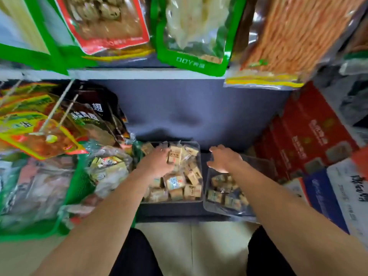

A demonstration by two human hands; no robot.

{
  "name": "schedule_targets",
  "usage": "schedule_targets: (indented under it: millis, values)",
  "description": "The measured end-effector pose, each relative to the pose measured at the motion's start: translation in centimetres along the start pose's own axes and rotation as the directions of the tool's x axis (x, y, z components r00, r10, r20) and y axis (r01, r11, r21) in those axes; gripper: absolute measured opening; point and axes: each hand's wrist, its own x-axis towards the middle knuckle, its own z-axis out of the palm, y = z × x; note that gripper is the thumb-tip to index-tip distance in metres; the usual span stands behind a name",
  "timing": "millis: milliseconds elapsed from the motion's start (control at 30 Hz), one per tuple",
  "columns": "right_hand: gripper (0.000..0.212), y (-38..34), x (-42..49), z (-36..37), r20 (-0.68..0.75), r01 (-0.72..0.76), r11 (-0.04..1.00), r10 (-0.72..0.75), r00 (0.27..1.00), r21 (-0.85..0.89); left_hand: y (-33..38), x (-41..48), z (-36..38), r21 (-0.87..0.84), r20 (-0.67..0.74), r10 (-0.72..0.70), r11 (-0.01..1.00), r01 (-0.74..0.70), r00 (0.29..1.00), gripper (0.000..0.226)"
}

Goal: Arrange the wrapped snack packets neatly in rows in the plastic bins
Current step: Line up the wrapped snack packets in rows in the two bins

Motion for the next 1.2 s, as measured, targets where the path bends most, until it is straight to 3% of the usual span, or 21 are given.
schedule_targets:
  millis: [133,267,400,533,833,1000,1200]
  values:
    - [0.054,3.7,2.9,3.2,-0.051,-0.022,0.999,0.024,0.998,0.049,1.0,2.9,2.1,0.068,-0.118,0.029,0.997,-0.021,0.993,0.061]
    - [0.062,7.2,2.0,4.0,-0.126,-0.027,0.995,0.040,0.991,0.101,2.3,2.5,3.8,0.077,-0.175,0.034,0.997,-0.021,0.984,0.067]
    - [0.069,10.9,-0.5,4.4,-0.158,-0.024,0.976,0.059,0.986,0.218,5.1,0.0,5.9,0.104,-0.121,0.072,0.993,-0.060,0.990,0.077]
    - [0.070,14.9,-3.3,5.4,-0.204,-0.008,0.961,0.066,0.977,0.275,9.4,-1.2,8.1,0.116,-0.115,0.140,0.985,-0.127,0.983,0.065]
    - [0.073,19.3,-2.1,9.5,-0.180,-0.034,0.984,0.066,0.981,0.176,12.3,2.5,14.0,0.211,-0.044,0.274,0.942,-0.260,0.961,0.068]
    - [0.072,20.5,4.2,11.2,-0.166,0.002,0.998,0.008,0.986,0.058,13.9,9.3,15.6,0.308,-0.005,0.388,0.878,-0.367,0.922,0.068]
    - [0.068,22.5,13.4,14.9,-0.100,-0.010,0.999,0.014,0.995,0.036,14.3,18.2,18.7,0.364,0.060,0.416,0.837,-0.408,0.907,0.064]
